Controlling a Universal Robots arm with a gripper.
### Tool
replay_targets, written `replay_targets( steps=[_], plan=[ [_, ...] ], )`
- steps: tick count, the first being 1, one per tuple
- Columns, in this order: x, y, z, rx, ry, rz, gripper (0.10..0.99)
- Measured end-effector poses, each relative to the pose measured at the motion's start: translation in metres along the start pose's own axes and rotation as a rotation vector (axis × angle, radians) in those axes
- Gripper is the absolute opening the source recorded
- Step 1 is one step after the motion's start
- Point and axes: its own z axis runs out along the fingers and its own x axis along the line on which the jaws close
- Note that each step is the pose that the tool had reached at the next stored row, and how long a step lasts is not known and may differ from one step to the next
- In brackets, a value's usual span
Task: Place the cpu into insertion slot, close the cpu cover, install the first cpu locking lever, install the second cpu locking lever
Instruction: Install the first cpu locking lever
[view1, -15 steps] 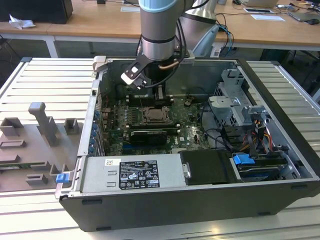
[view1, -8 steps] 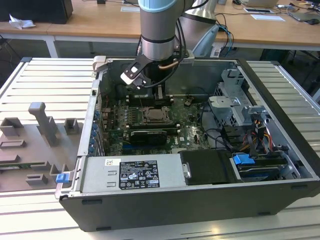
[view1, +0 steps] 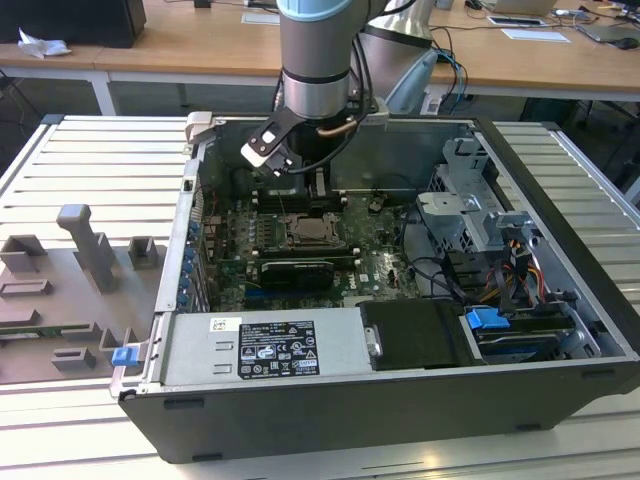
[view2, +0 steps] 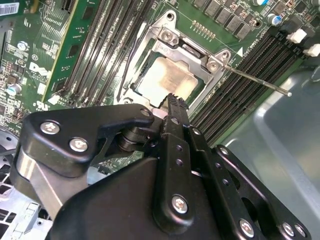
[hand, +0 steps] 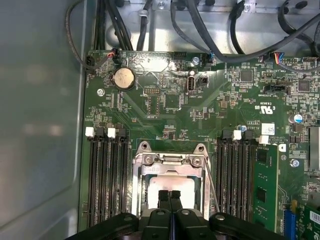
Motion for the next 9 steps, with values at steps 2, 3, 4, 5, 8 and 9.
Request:
replay_targets(
  steps=[2, 3, 4, 5, 8, 9],
  plan=[
    [0.0001, 0.0002, -0.0028, 0.000, -0.0001, 0.000, 0.106],
    [0.0001, 0.0003, -0.0041, 0.000, -0.0001, 0.000, 0.106],
    [0.0001, 0.0005, -0.0079, 0.000, -0.0001, 0.000, 0.106],
    [0.0003, 0.0008, -0.0131, 0.000, 0.0000, 0.000, 0.106],
    [0.0005, 0.0015, -0.0237, 0.000, -0.0001, 0.000, 0.106],
    [0.0006, 0.0018, -0.0285, 0.000, -0.0001, 0.000, 0.106]
  ],
)
